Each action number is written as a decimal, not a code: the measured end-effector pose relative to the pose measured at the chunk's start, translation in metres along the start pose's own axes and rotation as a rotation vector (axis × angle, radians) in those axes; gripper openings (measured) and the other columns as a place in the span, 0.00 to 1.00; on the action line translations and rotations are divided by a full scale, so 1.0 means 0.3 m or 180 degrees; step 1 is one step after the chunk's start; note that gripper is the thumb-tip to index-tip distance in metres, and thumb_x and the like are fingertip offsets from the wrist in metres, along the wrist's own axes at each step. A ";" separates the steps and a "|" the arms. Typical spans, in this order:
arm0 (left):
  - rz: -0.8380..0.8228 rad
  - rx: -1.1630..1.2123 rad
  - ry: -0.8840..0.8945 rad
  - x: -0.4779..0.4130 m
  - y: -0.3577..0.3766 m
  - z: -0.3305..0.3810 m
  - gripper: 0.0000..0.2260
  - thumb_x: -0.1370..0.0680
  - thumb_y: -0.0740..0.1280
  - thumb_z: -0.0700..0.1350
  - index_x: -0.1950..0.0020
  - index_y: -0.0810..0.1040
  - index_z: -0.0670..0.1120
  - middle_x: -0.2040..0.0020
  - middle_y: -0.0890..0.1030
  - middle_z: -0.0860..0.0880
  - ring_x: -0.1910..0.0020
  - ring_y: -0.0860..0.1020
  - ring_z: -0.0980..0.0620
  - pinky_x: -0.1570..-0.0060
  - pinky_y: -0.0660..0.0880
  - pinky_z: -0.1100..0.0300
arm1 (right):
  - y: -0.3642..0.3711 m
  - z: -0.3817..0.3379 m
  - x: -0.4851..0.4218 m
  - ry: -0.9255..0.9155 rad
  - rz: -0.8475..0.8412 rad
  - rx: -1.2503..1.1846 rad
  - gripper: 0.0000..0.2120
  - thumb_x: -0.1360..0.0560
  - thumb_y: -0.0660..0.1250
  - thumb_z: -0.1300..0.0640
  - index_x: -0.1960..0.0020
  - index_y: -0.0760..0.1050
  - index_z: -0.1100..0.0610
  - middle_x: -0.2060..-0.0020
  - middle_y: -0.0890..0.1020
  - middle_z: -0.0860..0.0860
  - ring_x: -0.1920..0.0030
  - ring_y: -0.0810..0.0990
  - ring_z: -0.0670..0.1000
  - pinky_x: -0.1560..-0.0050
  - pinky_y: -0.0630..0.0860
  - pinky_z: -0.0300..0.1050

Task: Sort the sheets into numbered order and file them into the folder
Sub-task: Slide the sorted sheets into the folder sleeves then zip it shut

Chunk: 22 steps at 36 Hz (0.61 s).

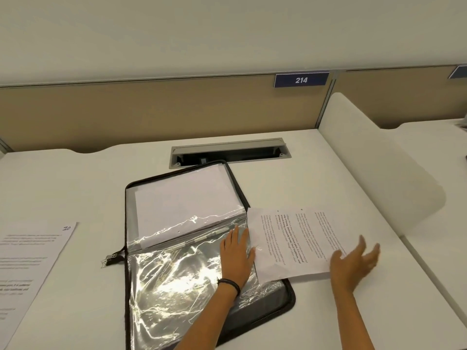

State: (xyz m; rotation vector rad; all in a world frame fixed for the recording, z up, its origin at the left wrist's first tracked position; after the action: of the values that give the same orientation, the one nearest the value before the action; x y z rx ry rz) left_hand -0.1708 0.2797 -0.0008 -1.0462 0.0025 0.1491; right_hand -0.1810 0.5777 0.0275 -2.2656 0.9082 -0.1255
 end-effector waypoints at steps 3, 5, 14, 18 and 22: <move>0.0000 -0.0090 0.0037 -0.007 -0.008 0.003 0.25 0.29 0.69 0.50 0.33 0.73 0.46 0.36 0.77 0.41 0.39 0.77 0.41 0.40 0.70 0.46 | 0.094 -0.103 0.019 -0.0530 -0.0475 -0.0256 0.25 0.27 0.64 0.71 0.31 0.66 0.62 0.27 0.59 0.61 0.27 0.58 0.61 0.32 0.64 0.60; -0.0009 -0.0187 0.0051 -0.011 -0.013 0.003 0.25 0.30 0.67 0.52 0.34 0.73 0.47 0.38 0.78 0.42 0.41 0.78 0.41 0.42 0.73 0.45 | 0.169 -0.176 0.048 -0.0905 -0.0954 -0.0464 0.21 0.25 0.62 0.71 0.33 0.69 0.62 0.28 0.63 0.59 0.28 0.61 0.59 0.32 0.64 0.53; -0.0003 -0.0285 0.0333 -0.025 -0.046 0.044 0.32 0.34 0.76 0.49 0.32 0.70 0.50 0.40 0.79 0.46 0.45 0.80 0.47 0.53 0.78 0.53 | 0.464 -0.339 0.216 -0.2050 -0.3134 -0.0266 0.15 0.21 0.60 0.65 0.37 0.75 0.57 0.32 0.68 0.45 0.30 0.66 0.47 0.28 0.61 0.48; -0.0051 -0.0247 0.0309 -0.035 -0.069 0.065 0.31 0.39 0.77 0.47 0.39 0.70 0.53 0.46 0.80 0.49 0.51 0.81 0.50 0.60 0.78 0.59 | 0.519 -0.348 0.252 -0.2294 -0.3437 -0.0105 0.18 0.22 0.60 0.64 0.33 0.72 0.55 0.32 0.71 0.47 0.32 0.70 0.47 0.31 0.67 0.52; -0.0107 -0.0149 0.0234 -0.071 -0.060 0.056 0.18 0.27 0.58 0.52 0.40 0.72 0.46 0.45 0.77 0.47 0.48 0.76 0.46 0.54 0.74 0.54 | 0.528 -0.351 0.253 -0.2535 -0.3417 0.0038 0.19 0.22 0.61 0.64 0.33 0.72 0.54 0.32 0.72 0.47 0.33 0.71 0.46 0.32 0.69 0.50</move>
State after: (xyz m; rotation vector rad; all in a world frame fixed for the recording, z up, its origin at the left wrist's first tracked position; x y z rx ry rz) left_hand -0.1907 0.2829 0.0245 -1.0973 0.0480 0.0805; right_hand -0.2491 0.3871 -0.0037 -2.2324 -0.7306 0.2857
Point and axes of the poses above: each hand's wrist, its own x-axis away from the middle knuckle, its own y-axis out of the palm, z = x × y, the point moved 7 cm from there along -x, towards the middle knuckle
